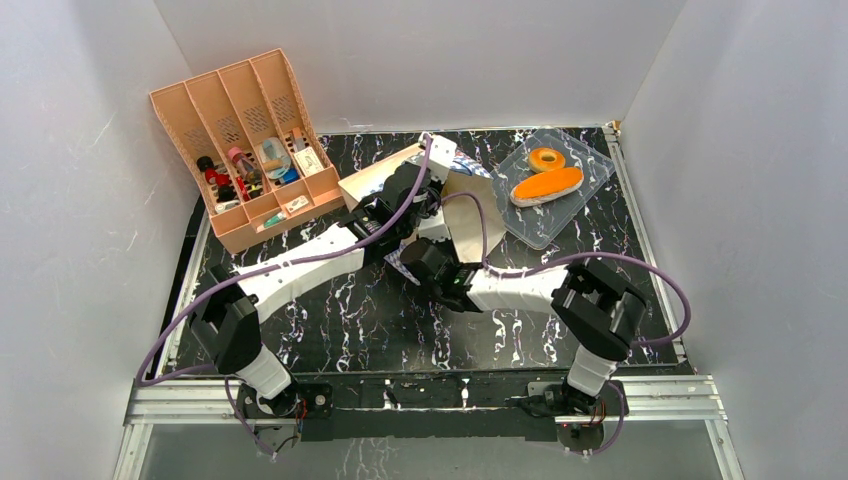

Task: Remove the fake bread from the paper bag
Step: Take out the fake bread from the paper bag.

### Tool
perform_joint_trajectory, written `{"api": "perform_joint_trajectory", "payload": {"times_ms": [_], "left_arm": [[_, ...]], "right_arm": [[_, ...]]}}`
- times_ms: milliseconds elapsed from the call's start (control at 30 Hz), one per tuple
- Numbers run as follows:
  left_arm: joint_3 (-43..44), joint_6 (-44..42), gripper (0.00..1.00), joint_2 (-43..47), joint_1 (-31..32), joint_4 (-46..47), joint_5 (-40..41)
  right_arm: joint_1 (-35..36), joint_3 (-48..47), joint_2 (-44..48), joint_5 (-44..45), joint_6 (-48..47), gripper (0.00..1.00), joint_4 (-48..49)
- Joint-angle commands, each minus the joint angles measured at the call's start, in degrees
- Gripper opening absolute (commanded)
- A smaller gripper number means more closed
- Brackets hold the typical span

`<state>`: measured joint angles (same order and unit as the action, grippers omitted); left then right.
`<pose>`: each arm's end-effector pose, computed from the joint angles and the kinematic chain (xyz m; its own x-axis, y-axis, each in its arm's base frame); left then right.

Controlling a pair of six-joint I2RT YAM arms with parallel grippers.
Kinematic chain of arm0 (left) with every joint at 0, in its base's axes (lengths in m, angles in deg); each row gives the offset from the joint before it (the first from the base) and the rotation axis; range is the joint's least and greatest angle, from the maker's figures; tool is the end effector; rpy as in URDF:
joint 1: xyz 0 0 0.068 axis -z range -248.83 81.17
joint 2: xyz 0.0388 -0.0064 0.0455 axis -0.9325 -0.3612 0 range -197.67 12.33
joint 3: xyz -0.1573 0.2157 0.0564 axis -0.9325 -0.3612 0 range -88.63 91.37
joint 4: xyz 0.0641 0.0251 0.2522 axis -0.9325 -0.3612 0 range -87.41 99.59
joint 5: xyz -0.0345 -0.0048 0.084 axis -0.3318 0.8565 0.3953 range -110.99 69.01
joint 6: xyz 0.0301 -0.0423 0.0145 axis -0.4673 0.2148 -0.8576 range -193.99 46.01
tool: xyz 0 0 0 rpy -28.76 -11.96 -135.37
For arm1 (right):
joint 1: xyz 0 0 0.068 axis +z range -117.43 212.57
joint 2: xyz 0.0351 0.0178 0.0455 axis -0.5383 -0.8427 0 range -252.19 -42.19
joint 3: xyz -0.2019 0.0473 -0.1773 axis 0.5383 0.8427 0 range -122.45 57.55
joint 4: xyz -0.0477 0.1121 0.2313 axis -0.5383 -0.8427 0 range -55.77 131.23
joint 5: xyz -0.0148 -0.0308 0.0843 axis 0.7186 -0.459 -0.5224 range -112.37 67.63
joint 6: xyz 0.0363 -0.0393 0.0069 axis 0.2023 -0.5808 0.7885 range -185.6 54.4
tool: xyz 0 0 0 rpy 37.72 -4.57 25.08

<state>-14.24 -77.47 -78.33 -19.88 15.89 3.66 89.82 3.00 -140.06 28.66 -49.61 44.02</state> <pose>0.2606 -0.2766 0.3481 -0.0882 0.1853 -0.9787 0.4218 0.8971 0.1318 0.2120 0.2783 0.1879 -0.3956 -0.2949 -0.8698 -0.1044 0.9553 -0.2765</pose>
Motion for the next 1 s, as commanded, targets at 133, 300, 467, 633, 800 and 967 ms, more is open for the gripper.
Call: {"api": "perform_joint_trajectory", "payload": {"times_ms": [133,300,467,633,800,967], "left_arm": [[-0.43,-1.44,0.0,0.86,1.19,3.69,1.17],[2.18,-1.0,0.0,-0.98,1.17,3.25,1.79],[4.84,-0.53,0.0,-3.51,1.22,2.62,3.48],[6.79,-0.24,0.0,-6.33,1.24,2.01,4.21],[10.56,-1.52,0.0,-9.25,0.1,-0.31,10.78],[11.14,1.94,0.0,-10.86,-7.01,-3.64,9.49]], "right_arm": [[-0.21,1.45,12.65,-1.6,1.82,0.0,-3.18],[-0.13,3.99,19.11,-5.61,4.71,0.0,-6.53],[-0.04,5.55,25.86,-9.99,8.09,0.0,-11.16],[0.05,6.22,31.56,-12.97,10.01,0.0,-14.47],[1.72,5.17,39.65,-13.03,14.88,0.0,-25.26],[3.21,4.24,48.19,-8.21,21.14,0.0,-36.37]]}}
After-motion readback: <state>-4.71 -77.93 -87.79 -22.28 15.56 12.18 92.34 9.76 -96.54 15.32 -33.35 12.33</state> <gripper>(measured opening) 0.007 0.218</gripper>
